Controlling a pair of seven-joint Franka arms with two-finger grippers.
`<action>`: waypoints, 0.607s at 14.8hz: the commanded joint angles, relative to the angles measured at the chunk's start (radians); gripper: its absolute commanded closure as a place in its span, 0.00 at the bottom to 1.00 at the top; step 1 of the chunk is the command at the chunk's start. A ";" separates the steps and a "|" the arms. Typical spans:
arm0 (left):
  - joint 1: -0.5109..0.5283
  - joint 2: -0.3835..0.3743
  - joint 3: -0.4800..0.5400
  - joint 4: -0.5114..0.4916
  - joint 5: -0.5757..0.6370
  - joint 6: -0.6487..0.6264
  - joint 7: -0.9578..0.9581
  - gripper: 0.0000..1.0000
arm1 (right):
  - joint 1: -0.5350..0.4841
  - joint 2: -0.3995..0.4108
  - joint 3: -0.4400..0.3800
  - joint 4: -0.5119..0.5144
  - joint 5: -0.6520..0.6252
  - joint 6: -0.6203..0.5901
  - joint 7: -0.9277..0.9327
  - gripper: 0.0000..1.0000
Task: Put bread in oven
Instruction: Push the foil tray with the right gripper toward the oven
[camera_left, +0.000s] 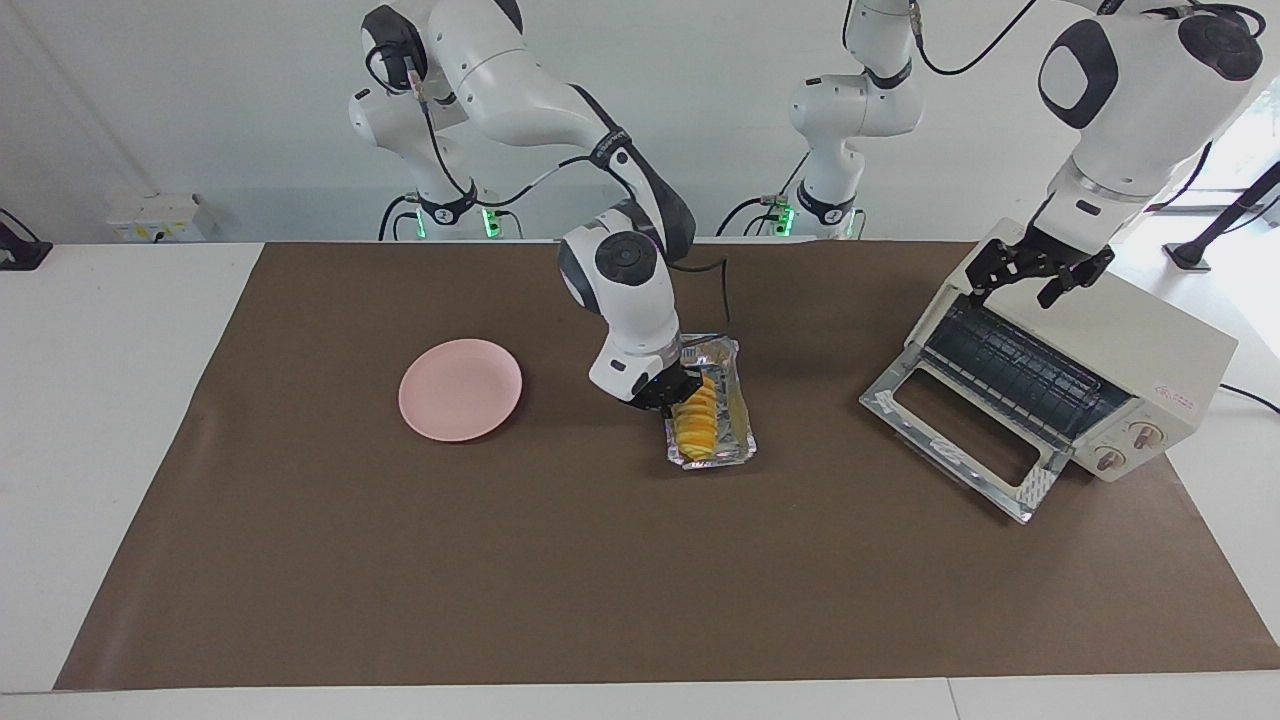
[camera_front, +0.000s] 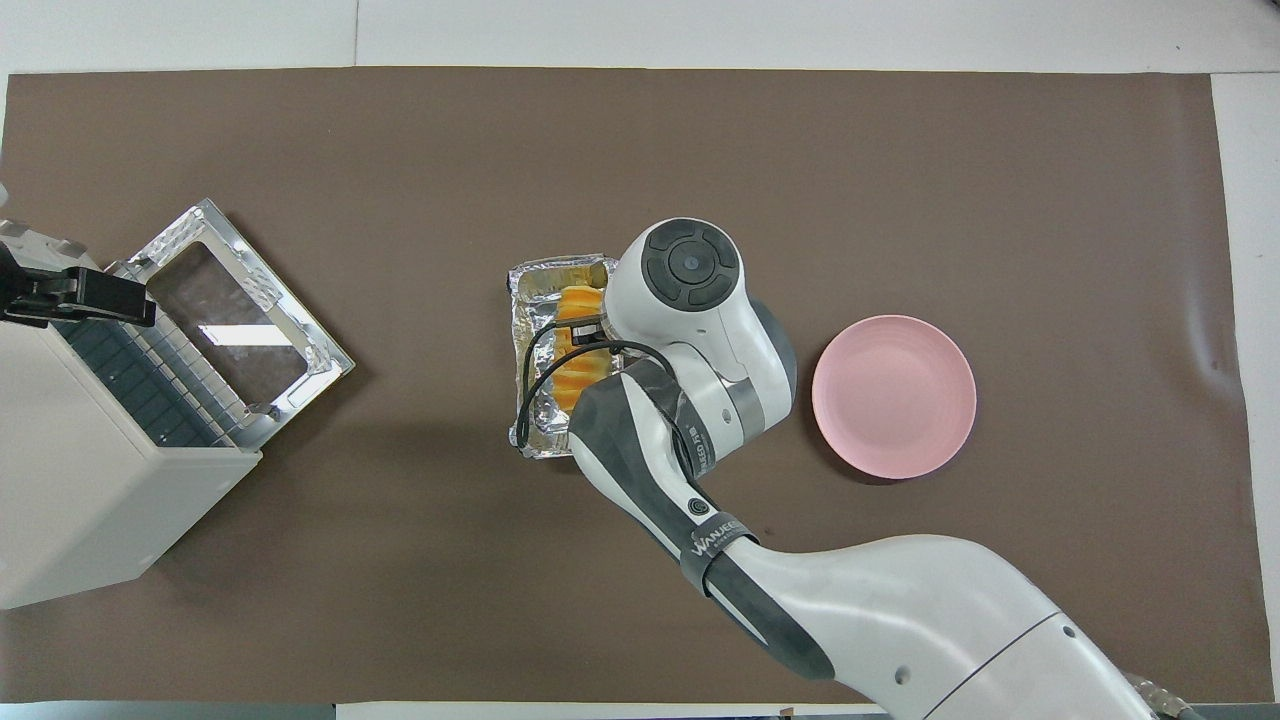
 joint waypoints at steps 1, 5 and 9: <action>0.001 -0.019 0.003 -0.022 -0.002 0.031 0.007 0.00 | 0.014 -0.041 -0.004 -0.057 0.003 0.031 0.006 1.00; 0.001 -0.019 0.000 -0.022 -0.002 0.032 0.007 0.00 | 0.011 -0.041 -0.004 -0.057 0.003 0.045 0.006 0.28; -0.010 -0.016 0.000 -0.017 -0.002 0.032 -0.003 0.00 | 0.002 -0.039 -0.004 -0.049 0.003 0.024 0.015 0.00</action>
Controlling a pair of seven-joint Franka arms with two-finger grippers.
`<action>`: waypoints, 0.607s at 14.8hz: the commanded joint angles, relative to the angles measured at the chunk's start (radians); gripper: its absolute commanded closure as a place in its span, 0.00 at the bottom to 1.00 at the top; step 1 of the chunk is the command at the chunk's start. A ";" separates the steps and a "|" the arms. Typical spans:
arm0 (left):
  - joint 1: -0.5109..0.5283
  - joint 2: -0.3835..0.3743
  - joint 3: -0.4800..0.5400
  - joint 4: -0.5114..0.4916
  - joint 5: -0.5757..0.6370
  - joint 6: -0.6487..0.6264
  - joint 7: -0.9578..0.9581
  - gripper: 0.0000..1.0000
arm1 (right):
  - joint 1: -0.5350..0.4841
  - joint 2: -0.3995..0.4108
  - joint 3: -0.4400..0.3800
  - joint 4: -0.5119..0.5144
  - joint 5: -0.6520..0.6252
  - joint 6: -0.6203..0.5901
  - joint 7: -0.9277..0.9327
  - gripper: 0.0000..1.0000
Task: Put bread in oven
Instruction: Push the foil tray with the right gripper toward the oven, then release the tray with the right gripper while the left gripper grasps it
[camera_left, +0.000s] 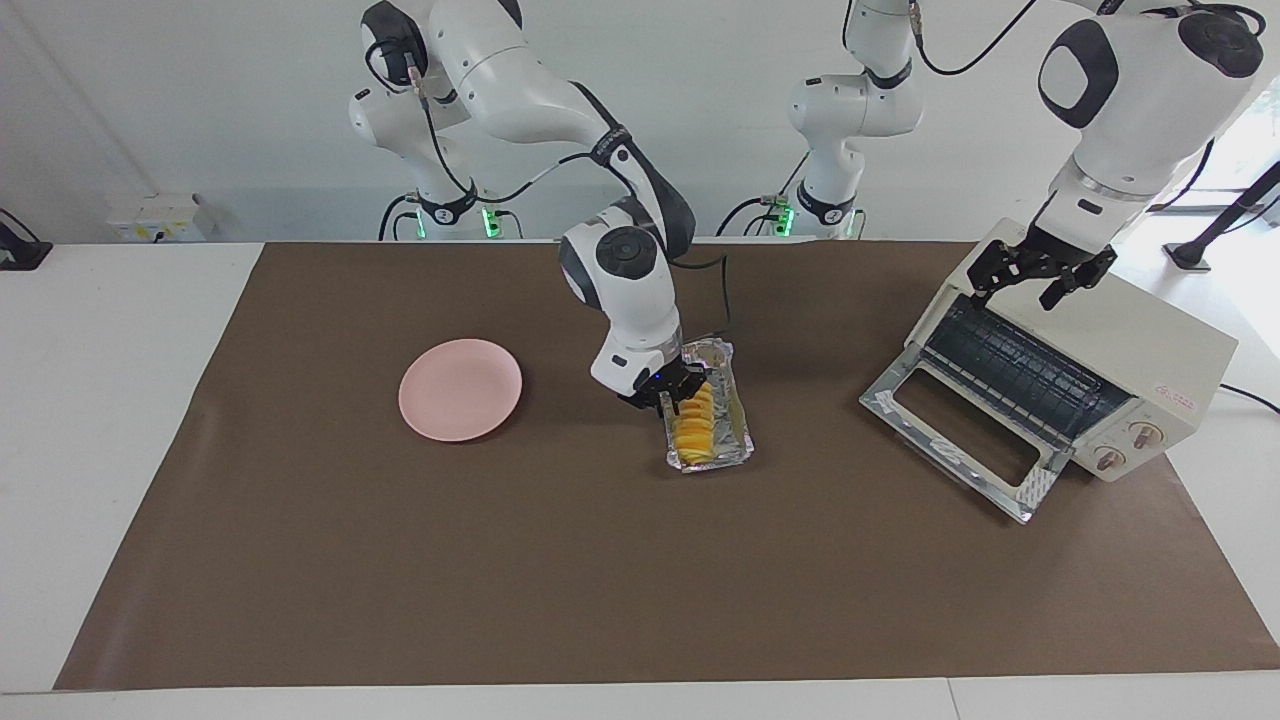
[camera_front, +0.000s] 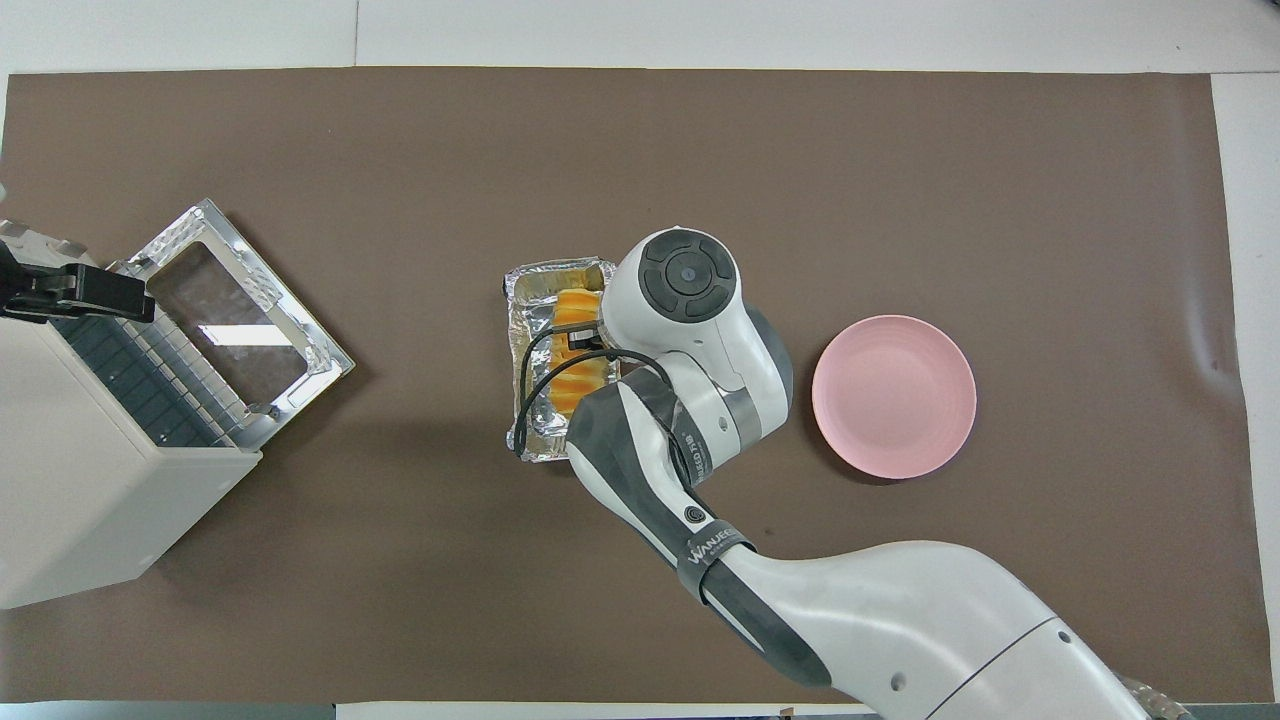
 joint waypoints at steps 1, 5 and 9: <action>-0.014 -0.013 -0.001 -0.010 -0.002 0.027 -0.040 0.00 | -0.012 -0.030 -0.004 -0.027 0.005 -0.011 0.013 0.00; -0.113 -0.001 -0.001 -0.016 -0.002 0.088 -0.168 0.00 | -0.093 -0.076 -0.016 0.013 0.006 -0.145 0.002 0.00; -0.246 0.063 -0.001 0.002 0.000 0.114 -0.362 0.00 | -0.246 -0.179 -0.016 -0.002 0.003 -0.248 -0.065 0.00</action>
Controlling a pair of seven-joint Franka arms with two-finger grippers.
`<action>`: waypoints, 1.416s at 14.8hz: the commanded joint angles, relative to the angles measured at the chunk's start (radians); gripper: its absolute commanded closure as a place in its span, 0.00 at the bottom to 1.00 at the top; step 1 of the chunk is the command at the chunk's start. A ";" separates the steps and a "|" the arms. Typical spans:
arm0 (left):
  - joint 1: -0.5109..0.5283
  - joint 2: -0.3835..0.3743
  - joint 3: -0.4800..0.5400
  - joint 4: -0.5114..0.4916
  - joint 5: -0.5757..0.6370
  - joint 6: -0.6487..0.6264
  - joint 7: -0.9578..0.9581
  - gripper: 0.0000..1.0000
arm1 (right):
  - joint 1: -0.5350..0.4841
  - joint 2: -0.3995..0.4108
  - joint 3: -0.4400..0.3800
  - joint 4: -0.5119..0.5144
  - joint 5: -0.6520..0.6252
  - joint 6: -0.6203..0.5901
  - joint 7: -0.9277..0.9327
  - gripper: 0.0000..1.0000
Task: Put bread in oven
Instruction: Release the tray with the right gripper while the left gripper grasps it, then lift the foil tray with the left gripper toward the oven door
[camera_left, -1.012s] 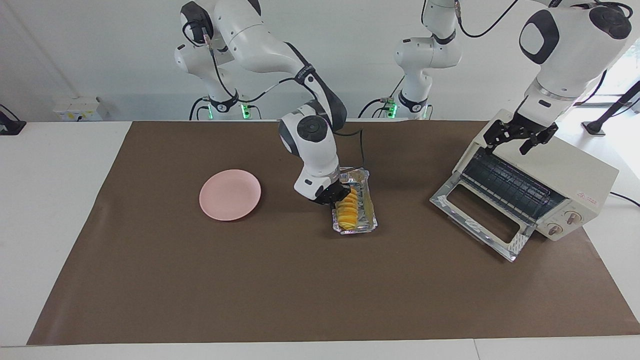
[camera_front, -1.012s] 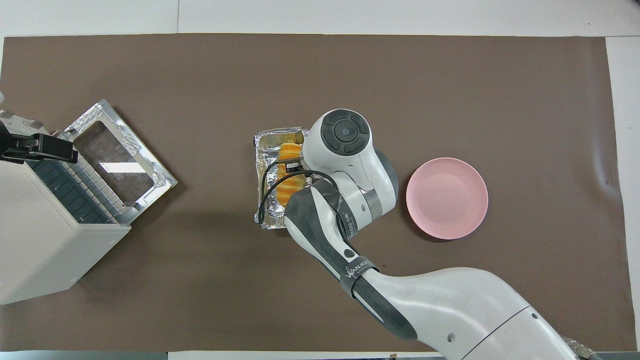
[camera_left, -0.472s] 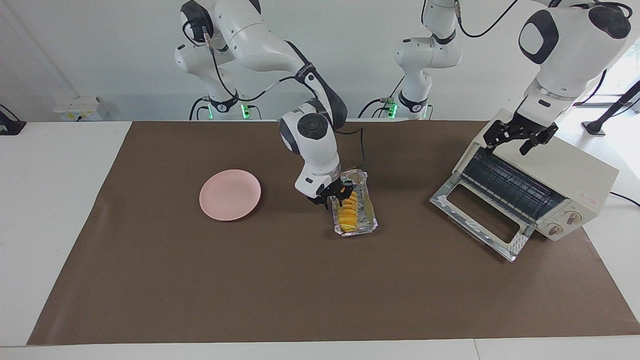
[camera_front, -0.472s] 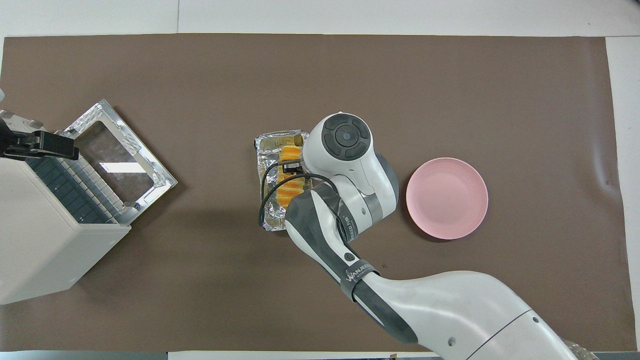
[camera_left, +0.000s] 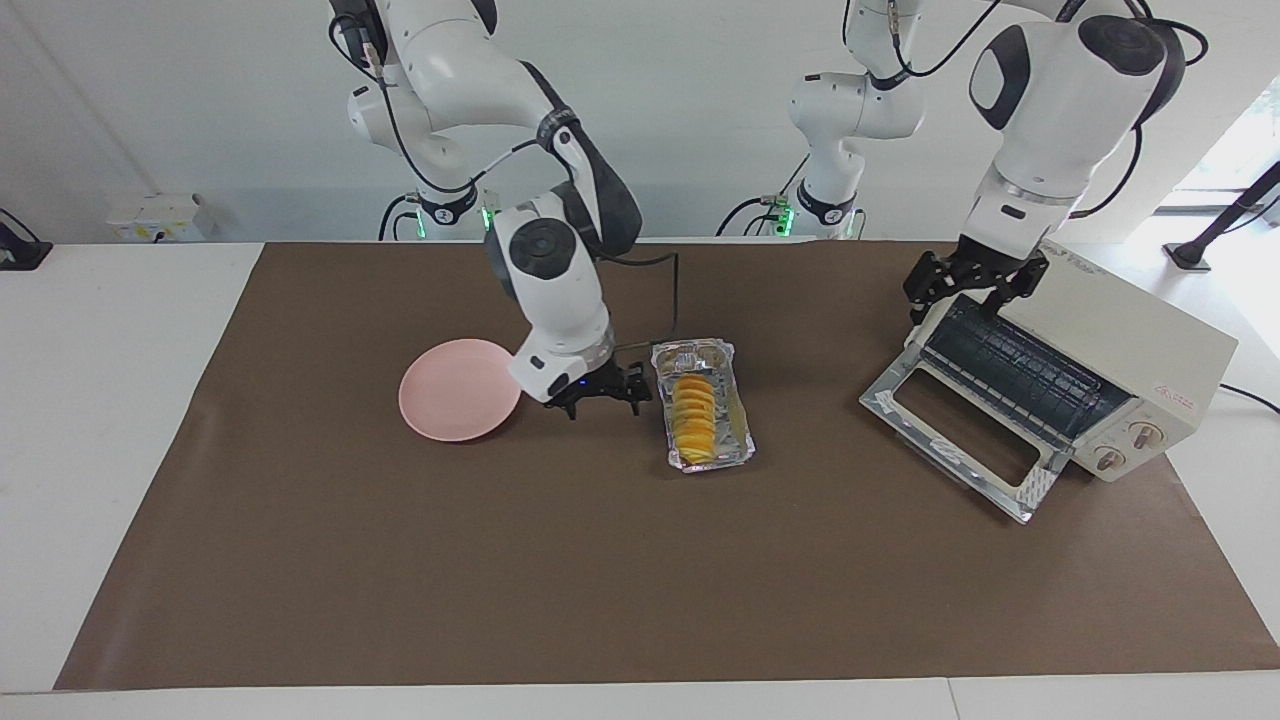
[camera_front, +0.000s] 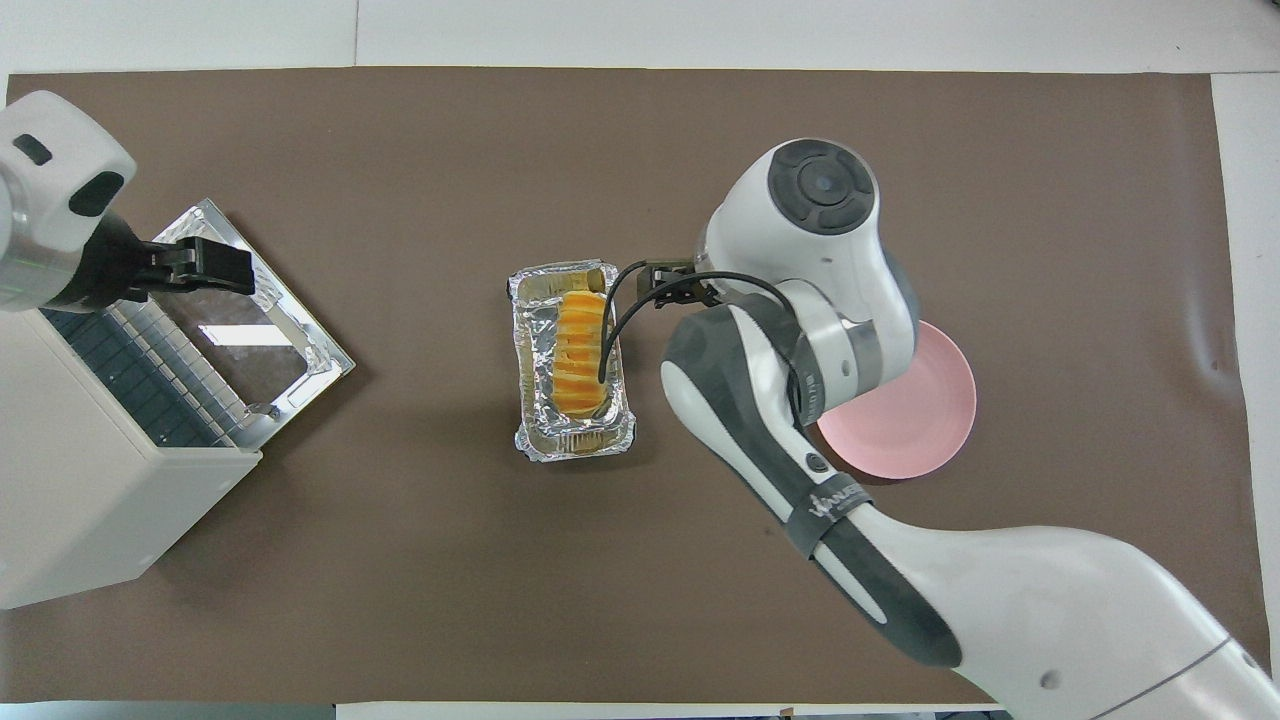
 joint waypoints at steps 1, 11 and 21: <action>-0.116 0.085 0.014 0.025 0.002 0.049 -0.171 0.00 | -0.111 -0.077 0.013 -0.029 0.003 -0.054 -0.073 0.00; -0.449 0.507 0.022 0.311 -0.004 0.043 -0.515 0.03 | -0.380 -0.207 0.012 -0.026 -0.036 -0.256 -0.547 0.00; -0.511 0.570 0.020 0.300 0.002 0.090 -0.542 0.27 | -0.420 -0.403 0.007 -0.015 -0.105 -0.533 -0.463 0.00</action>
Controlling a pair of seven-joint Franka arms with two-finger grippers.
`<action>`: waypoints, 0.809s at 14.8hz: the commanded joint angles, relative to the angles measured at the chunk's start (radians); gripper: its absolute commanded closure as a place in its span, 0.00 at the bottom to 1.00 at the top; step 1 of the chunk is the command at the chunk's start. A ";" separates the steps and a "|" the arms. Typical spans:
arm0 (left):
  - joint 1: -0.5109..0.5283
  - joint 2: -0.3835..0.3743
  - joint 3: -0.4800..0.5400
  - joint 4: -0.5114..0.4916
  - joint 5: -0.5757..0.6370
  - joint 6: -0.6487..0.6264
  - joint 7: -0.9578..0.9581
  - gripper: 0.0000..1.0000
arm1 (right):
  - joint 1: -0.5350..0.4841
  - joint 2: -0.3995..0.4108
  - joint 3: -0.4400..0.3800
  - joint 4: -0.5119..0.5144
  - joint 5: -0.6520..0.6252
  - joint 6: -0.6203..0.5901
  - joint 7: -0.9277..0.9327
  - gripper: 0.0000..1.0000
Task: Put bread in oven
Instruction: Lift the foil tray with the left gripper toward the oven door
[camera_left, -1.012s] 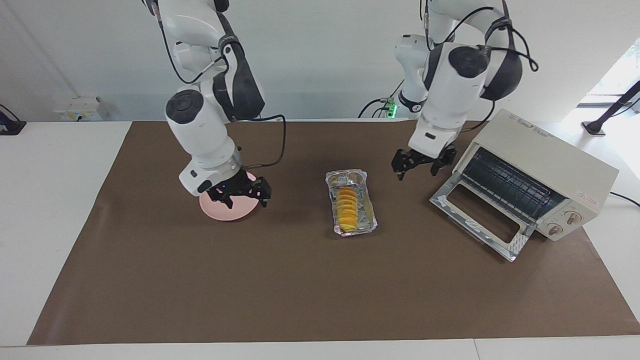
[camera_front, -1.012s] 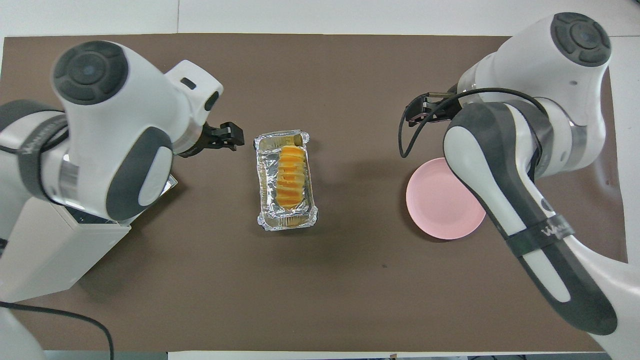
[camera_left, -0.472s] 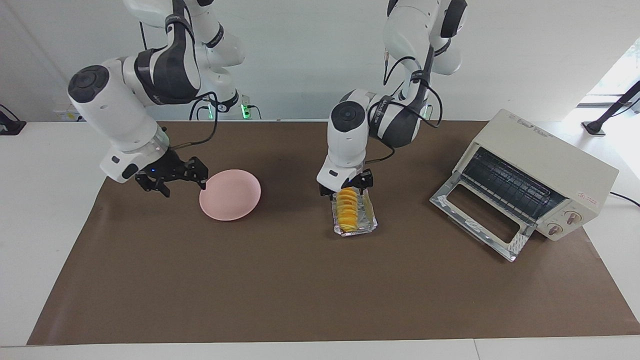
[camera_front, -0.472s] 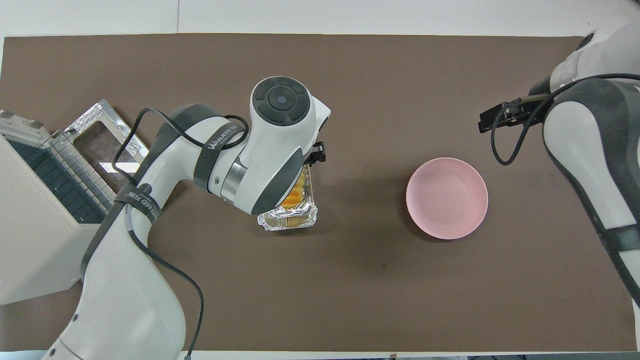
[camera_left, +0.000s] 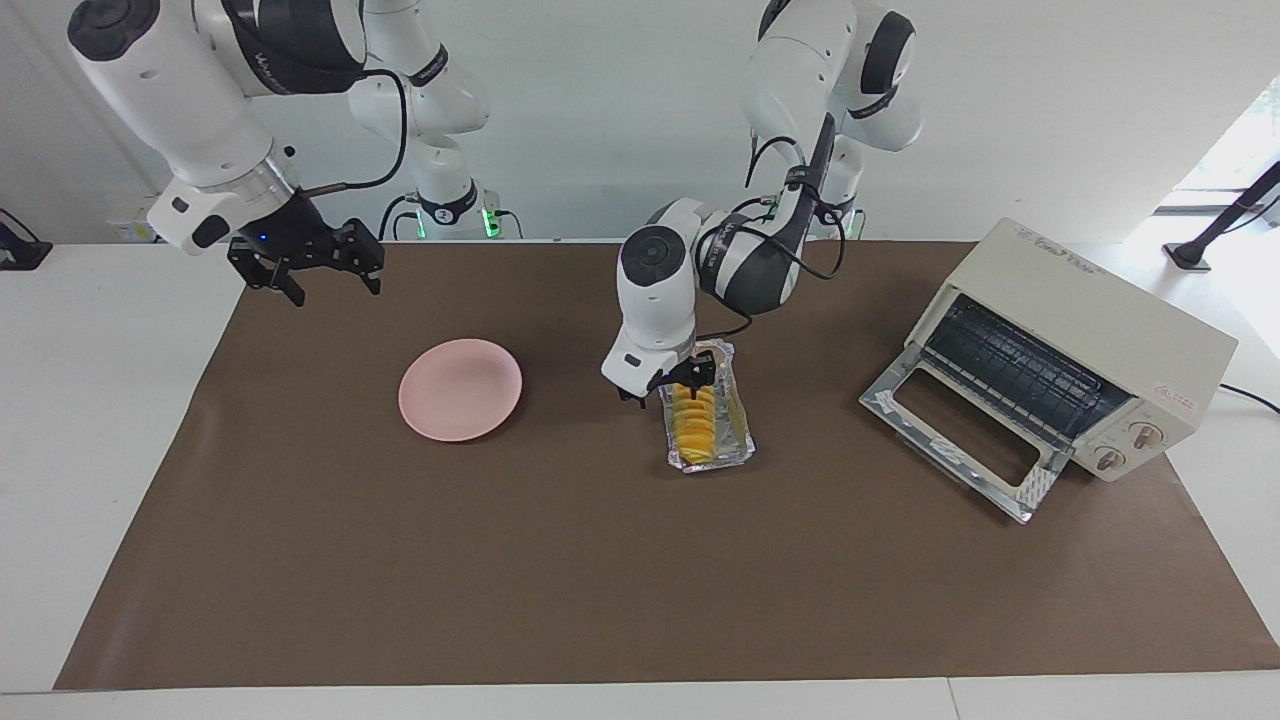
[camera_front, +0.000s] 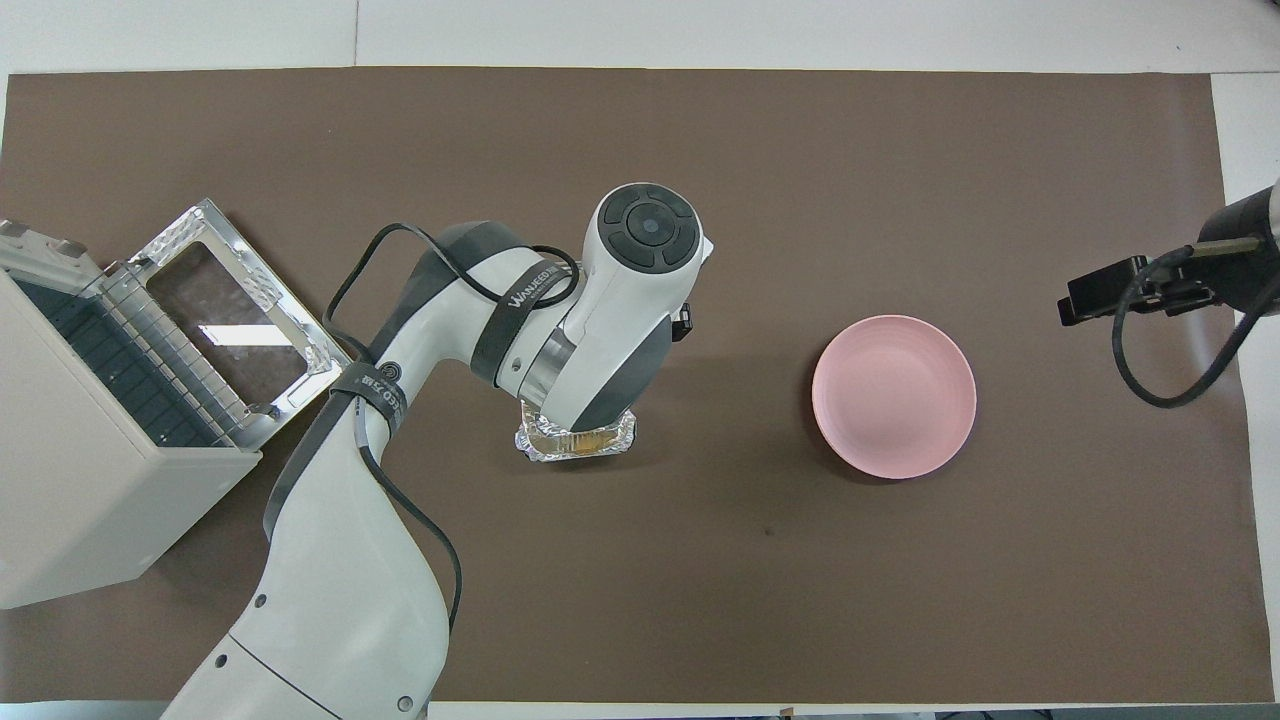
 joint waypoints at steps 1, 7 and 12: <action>-0.020 0.010 0.020 -0.011 0.002 0.025 -0.009 0.30 | -0.010 -0.039 0.007 -0.011 -0.054 -0.040 0.027 0.00; -0.035 0.024 0.021 -0.036 0.005 0.039 -0.017 0.36 | -0.039 -0.042 0.013 -0.009 -0.075 -0.028 0.028 0.00; -0.047 0.022 0.021 -0.056 0.020 0.041 -0.023 0.58 | -0.049 -0.040 0.016 0.020 -0.062 -0.034 0.028 0.00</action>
